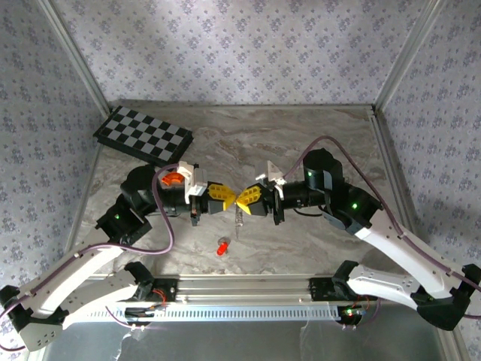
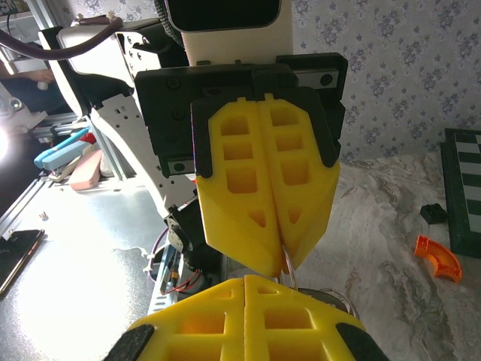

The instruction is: Put the keys on the keyring

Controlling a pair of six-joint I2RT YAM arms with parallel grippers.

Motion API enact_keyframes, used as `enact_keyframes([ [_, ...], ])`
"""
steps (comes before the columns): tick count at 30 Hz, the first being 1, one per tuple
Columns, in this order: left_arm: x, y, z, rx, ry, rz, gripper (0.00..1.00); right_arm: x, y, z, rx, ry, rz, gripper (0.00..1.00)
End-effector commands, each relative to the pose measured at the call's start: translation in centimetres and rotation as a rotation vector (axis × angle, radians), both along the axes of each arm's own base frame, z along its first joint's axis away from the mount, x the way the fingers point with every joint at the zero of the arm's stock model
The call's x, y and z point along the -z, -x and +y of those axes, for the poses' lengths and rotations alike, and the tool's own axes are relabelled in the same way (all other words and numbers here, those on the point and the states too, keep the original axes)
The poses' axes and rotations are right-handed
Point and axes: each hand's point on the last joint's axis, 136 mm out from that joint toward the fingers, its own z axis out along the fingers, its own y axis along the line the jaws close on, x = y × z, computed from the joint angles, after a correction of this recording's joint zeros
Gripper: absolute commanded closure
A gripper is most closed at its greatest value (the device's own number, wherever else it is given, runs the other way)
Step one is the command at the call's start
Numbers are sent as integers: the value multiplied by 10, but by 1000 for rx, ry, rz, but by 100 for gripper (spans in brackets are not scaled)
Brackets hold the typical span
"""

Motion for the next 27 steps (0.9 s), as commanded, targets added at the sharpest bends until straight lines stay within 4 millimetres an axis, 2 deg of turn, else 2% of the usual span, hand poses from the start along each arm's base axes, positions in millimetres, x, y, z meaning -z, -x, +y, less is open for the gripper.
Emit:
enact_keyframes([
  [1, -28, 13, 2, 41, 72, -77, 100, 1, 4, 1, -22, -4, -13, 96],
  [6, -30, 15, 1, 49, 78, -80, 100, 2, 4, 0, -21, 0, -8, 96],
  [11, -30, 17, 1, 56, 79, -82, 100, 1, 3, -5, 6, -1, -12, 90],
  [16, -31, 17, 1, 56, 81, -86, 100, -2, 0, -11, 38, -13, -18, 89],
  [27, -28, 17, 0, 57, 77, -84, 100, -11, -6, -16, 89, -59, -23, 71],
])
